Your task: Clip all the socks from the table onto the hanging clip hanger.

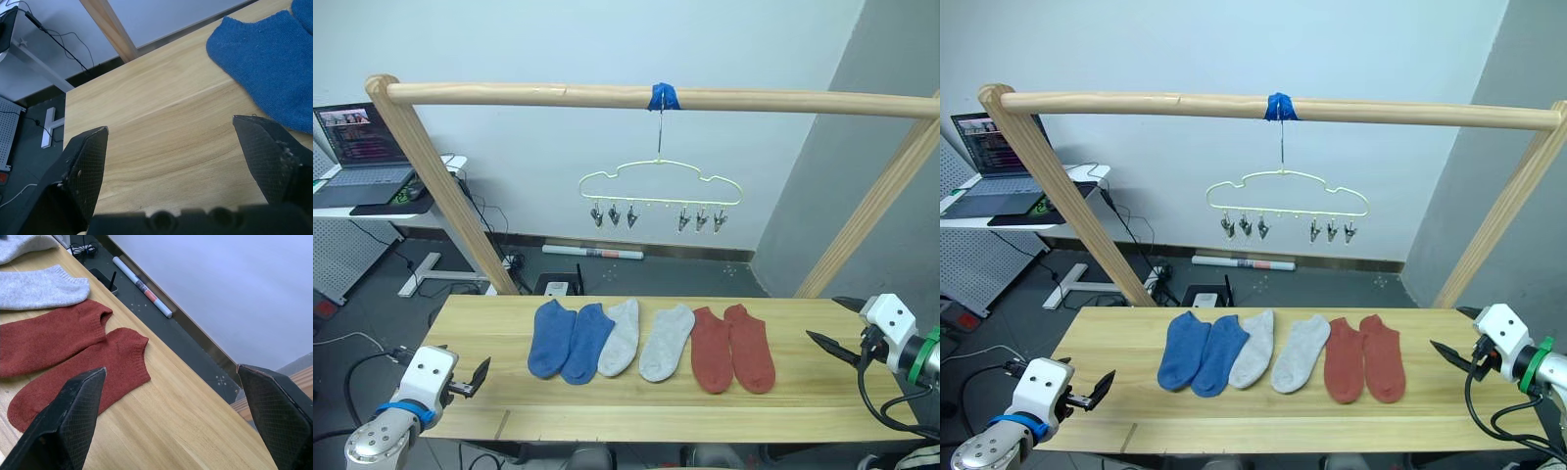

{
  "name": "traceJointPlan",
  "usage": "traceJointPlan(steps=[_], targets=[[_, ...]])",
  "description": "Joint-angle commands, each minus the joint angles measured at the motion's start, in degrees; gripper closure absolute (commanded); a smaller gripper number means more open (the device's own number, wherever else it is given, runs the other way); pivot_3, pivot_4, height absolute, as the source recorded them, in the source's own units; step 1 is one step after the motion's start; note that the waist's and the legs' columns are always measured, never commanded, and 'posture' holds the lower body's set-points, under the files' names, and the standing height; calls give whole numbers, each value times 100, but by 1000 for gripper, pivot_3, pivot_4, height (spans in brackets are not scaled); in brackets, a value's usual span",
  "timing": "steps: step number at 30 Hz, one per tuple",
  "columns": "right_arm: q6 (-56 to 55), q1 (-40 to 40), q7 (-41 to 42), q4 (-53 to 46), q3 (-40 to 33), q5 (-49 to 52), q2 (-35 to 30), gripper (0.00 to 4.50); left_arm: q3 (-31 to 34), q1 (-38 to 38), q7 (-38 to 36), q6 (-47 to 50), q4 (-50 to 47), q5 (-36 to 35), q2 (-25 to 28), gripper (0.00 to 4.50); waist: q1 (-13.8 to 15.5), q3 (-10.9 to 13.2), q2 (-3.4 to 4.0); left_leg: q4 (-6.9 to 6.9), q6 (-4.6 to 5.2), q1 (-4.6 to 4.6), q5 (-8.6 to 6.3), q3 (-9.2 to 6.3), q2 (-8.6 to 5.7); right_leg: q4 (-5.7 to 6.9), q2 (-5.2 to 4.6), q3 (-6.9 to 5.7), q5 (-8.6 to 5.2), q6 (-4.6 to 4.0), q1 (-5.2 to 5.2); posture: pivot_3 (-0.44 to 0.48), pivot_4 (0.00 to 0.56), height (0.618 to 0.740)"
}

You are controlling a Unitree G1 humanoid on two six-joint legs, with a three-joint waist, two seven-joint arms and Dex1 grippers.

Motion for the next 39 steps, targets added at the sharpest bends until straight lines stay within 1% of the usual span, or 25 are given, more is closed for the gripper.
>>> traceJointPlan(steps=[1,4,8,13,20,24,28,30,33,35,36,39], targets=[[-144,0,-58,-27,-136,-48,-3,0,175,-81,60,-105,-112,-44,36,9,0,-1,0,0,0,0,0,0,0,0,0,0,0,0,0,4,23,740],[-224,85,-143,-14,-137,-96,59,0,129,-157,167,-41,-110,56,60,9,8,-5,-6,0,0,0,0,-1,0,0,1,0,0,-1,0,2,25,740],[-294,69,-360,17,-156,-227,136,0,6,-97,-18,-542,-165,75,22,9,5,-6,-4,0,0,0,0,2,0,0,1,3,0,0,0,0,29,740],[-354,116,-538,-44,-132,-329,183,0,-27,-33,-165,-860,-228,-11,-81,9,1,-5,-3,0,0,1,0,4,0,0,1,4,-1,-2,0,-9,39,740],[-560,183,-771,-91,-199,-423,276,0,64,26,-299,-873,-125,-149,-105,9,1,2,1,0,0,1,0,3,0,0,3,3,-7,-13,0,-12,50,740],[-568,298,-786,-263,-259,-344,257,0,22,-15,-273,-803,-207,-222,-183,9,0,22,8,0,0,1,0,2,2,0,2,5,-13,-24,1,-24,70,740],[-471,440,-687,-737,-334,-146,263,0,-191,-185,-263,-445,-584,-321,-385,9,-7,65,17,0,0,0,0,1,3,0,2,6,-15,-26,1,-46,87,740],[-253,478,-607,-1075,-339,39,272,0,-312,-346,-244,-242,-838,-395,-498,9,-8,114,22,4,1,0,1,0,5,1,2,8,-14,-24,3,-53,93,740],[291,488,-574,-1935,-235,416,294,0,-539,-769,-180,132,-1453,-574,-682,9,-10,186,10,16,1,-2,1,-1,6,13,5,7,-14,-24,5,-70,108,740],[554,489,-584,-2303,-199,540,308,0,-567,-926,-142,297,-1709,-649,-749,9,-14,215,7,24,1,-7,1,-4,8,17,9,5,-11,-18,4,-75,116,740],[753,426,-618,-2558,-123,637,337,0,-581,-1064,-76,466,-1836,-718,-798,9,-15,229,7,26,0,-7,1,-4,7,17,10,6,2,4,6,-78,123,740],[1240,218,-638,-3233,130,864,373,0,-537,-1397,150,980,-2137,-1031,-964,9,-68,336,5,25,0,-9,1,-3,8,16,10,7,3,6,4,-82,148,740]])
